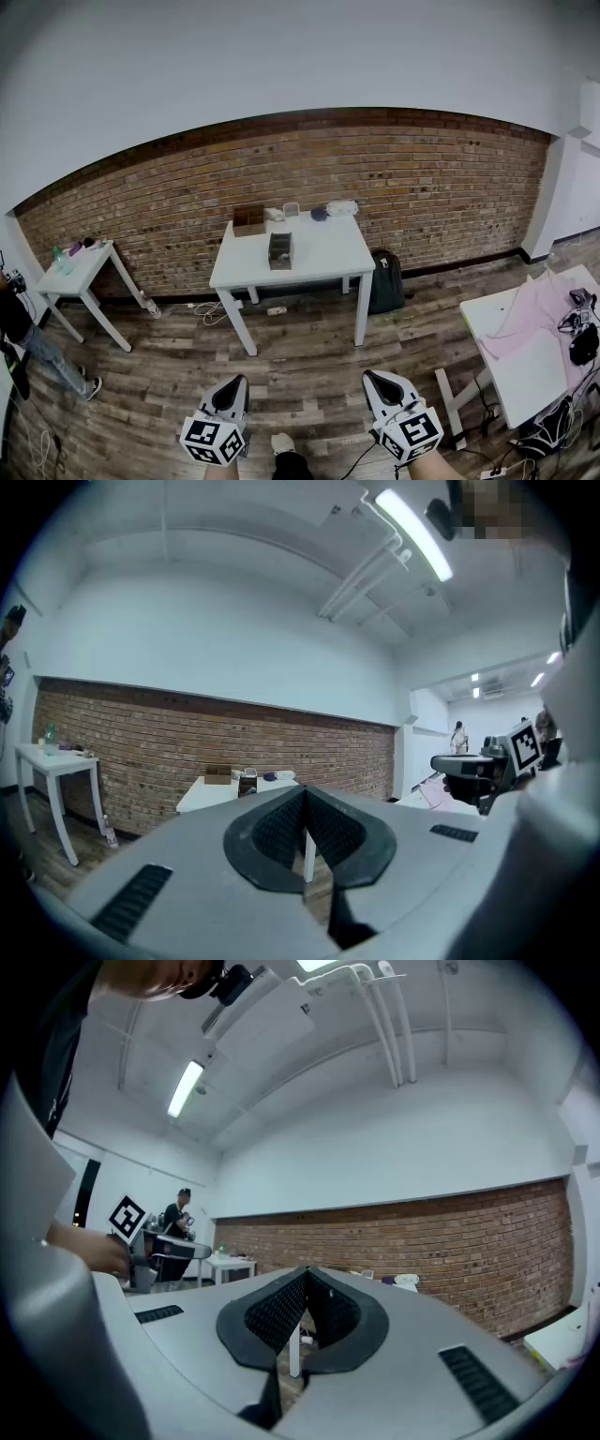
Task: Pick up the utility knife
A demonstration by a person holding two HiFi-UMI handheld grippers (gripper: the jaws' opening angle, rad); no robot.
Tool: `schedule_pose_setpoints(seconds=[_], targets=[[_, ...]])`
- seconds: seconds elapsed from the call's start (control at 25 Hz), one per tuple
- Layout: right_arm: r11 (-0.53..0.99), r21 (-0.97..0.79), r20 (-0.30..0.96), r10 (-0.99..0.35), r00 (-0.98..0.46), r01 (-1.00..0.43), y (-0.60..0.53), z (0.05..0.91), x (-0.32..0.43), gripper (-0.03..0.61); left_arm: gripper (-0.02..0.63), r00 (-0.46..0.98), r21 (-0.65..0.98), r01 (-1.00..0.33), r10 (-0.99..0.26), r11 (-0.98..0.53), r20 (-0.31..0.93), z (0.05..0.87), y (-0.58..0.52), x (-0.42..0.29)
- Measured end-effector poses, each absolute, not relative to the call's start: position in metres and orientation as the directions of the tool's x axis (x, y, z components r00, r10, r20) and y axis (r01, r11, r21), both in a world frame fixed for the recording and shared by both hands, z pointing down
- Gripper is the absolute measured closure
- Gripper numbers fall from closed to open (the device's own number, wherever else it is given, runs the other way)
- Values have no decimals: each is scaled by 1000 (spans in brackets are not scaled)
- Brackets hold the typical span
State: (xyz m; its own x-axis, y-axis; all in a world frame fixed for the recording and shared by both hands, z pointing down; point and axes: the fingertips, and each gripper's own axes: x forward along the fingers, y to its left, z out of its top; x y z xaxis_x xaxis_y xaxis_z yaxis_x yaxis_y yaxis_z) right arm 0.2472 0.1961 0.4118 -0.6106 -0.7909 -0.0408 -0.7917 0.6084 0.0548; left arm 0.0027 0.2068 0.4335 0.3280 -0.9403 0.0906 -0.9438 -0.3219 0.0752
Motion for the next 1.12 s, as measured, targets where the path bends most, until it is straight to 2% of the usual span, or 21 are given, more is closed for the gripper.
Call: schedule_pose_setpoints(seconds=[0.36, 0.76, 1.12], targets=[[604, 71, -8, -795, -606, -794, 161, 422, 243, 581, 626, 355, 118, -930, -934, -349, 38, 425, 163, 0], [599, 78, 3, -799, -601, -797, 84, 426, 205, 581, 626, 375, 5, -927, -925, -375, 59, 424, 80, -17], [565, 113, -3, -823, -569, -817, 1, 401, 145, 581, 626, 443, 9, -896, -895, -443, 50, 408, -16, -67]])
